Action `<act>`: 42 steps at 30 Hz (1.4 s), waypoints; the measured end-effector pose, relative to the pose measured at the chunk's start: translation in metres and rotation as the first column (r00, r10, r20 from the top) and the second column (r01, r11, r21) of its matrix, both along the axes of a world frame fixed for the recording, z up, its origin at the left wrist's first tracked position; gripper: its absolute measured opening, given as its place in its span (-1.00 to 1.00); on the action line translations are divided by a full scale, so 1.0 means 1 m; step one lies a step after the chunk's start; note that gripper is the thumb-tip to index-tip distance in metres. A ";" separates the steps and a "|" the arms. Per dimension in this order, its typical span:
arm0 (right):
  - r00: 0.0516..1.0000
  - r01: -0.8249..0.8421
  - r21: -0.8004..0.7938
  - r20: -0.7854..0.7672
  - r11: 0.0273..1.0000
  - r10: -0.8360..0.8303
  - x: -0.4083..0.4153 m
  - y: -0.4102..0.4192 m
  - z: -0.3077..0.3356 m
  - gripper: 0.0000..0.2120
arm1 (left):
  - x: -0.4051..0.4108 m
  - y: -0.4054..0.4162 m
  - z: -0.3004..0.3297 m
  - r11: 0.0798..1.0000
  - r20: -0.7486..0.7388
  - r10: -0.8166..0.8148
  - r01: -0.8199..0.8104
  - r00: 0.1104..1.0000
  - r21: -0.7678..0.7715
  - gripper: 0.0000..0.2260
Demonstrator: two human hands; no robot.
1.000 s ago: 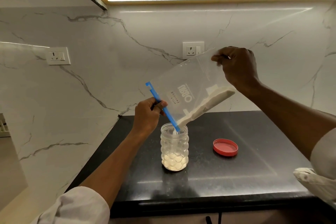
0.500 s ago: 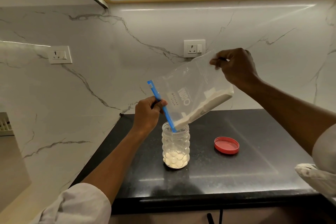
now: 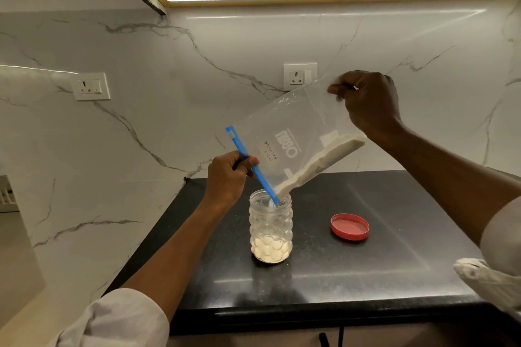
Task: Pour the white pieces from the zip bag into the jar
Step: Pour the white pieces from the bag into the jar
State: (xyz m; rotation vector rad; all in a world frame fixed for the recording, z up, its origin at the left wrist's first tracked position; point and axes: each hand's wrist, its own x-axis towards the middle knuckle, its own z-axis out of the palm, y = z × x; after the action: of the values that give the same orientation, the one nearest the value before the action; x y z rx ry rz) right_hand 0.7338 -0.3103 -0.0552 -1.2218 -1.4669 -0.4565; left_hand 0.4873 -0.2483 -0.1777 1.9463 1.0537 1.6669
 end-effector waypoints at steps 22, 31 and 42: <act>0.991 -0.132 -0.082 -0.020 0.988 0.130 -0.002 0.000 0.004 -0.88 | -0.005 -0.002 -0.003 0.999 0.015 -0.031 0.032 0.999 -0.030 -0.89; 0.989 -0.132 -0.071 0.054 0.989 0.136 -0.004 0.001 0.006 -0.88 | -0.007 0.003 -0.014 0.992 -0.014 -0.102 0.101 0.995 -0.074 -0.80; 0.985 -0.149 -0.029 0.086 0.988 0.151 -0.010 0.000 0.007 -0.89 | -0.009 0.000 -0.025 0.984 0.113 -0.117 0.130 0.987 -0.119 -0.76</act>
State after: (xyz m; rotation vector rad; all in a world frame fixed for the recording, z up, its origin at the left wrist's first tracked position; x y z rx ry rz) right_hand 0.7235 -0.3108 -0.0483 -1.1109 -1.6307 -0.3971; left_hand 0.4788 -0.2487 -0.2023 1.7858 0.9543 1.5776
